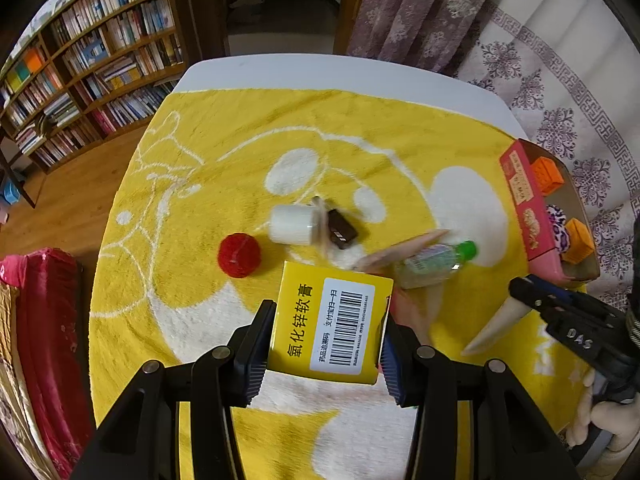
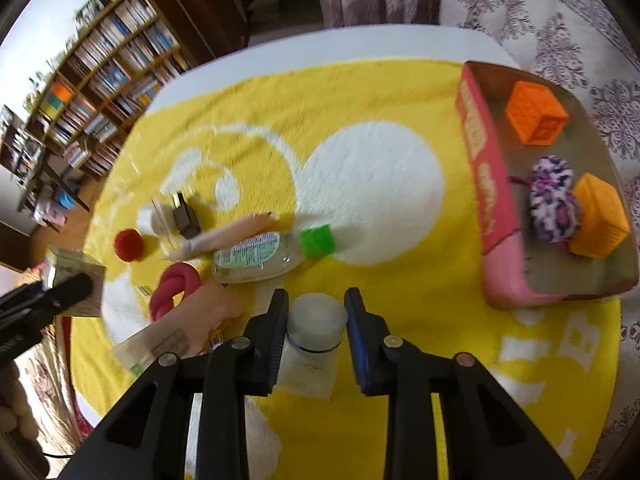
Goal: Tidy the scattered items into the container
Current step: 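Grasp the white tube with the right gripper while the left holds the yellow box, then place the yellow box and white tube into the pink box, opening both grippers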
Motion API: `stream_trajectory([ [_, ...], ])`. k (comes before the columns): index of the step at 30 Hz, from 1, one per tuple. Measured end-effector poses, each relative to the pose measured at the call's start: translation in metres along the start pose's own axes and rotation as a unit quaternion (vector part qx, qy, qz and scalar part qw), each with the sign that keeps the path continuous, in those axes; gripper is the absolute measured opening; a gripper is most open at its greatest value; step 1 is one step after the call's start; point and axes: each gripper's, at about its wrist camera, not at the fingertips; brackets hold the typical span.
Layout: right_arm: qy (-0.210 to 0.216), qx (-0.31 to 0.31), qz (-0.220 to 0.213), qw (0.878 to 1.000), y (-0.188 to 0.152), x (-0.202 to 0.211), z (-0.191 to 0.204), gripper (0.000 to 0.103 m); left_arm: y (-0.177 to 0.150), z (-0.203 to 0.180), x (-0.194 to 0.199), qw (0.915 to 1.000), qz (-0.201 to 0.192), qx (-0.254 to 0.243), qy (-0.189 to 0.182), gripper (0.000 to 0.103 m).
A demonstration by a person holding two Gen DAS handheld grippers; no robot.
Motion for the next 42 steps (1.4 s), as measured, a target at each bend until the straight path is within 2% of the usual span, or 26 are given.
stream_trajectory([
  [5,0.019,-0.006,-0.028,0.999,0.0,0.029,-0.019,0.031,0.001,-0.024,0.009,0.9999,-0.01,-0.003,-0.001,0.049],
  [11,0.028,-0.027,-0.088,0.995,0.012,0.083,-0.06,0.031,0.007,-0.059,0.023,0.9994,-0.032,-0.013,-0.005,0.049],
  [18,0.018,-0.037,-0.154,0.987,0.036,0.136,-0.102,0.031,0.025,-0.103,0.045,0.9972,-0.065,-0.031,-0.021,0.049],
  [21,0.006,-0.036,-0.17,0.985,0.045,0.146,-0.117,0.031,0.032,-0.124,0.054,0.9958,-0.077,-0.041,-0.027,0.049],
  [27,-0.008,-0.029,-0.162,0.986,0.058,0.137,-0.142,0.031,0.044,-0.157,0.063,0.9937,-0.091,-0.056,-0.035,0.049],
  [36,0.004,-0.024,-0.128,0.991,0.066,0.119,-0.161,0.032,0.063,-0.192,0.071,0.991,-0.105,-0.07,-0.046,0.049],
  [38,0.008,-0.032,-0.126,0.991,0.07,0.12,-0.167,0.041,0.068,-0.2,0.071,0.9904,-0.106,-0.075,-0.047,0.049],
  [39,0.008,-0.035,-0.13,0.991,0.071,0.122,-0.17,0.049,0.07,-0.205,0.071,0.9901,-0.106,-0.079,-0.048,0.049],
  [40,0.006,-0.037,-0.135,0.99,0.071,0.124,-0.173,0.054,0.073,-0.209,0.069,0.9898,-0.106,-0.081,-0.049,0.049],
  [42,0.002,-0.04,-0.144,0.989,0.072,0.129,-0.179,0.054,0.077,-0.215,0.068,0.9894,-0.106,-0.086,-0.051,0.049],
])
Point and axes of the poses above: each gripper's, at about its wrist camera, not at the fingertips, and x roughly against the way its jaws point, z to its left, y to its top, and after that the axes turned 5 degrees about -x, right-handed
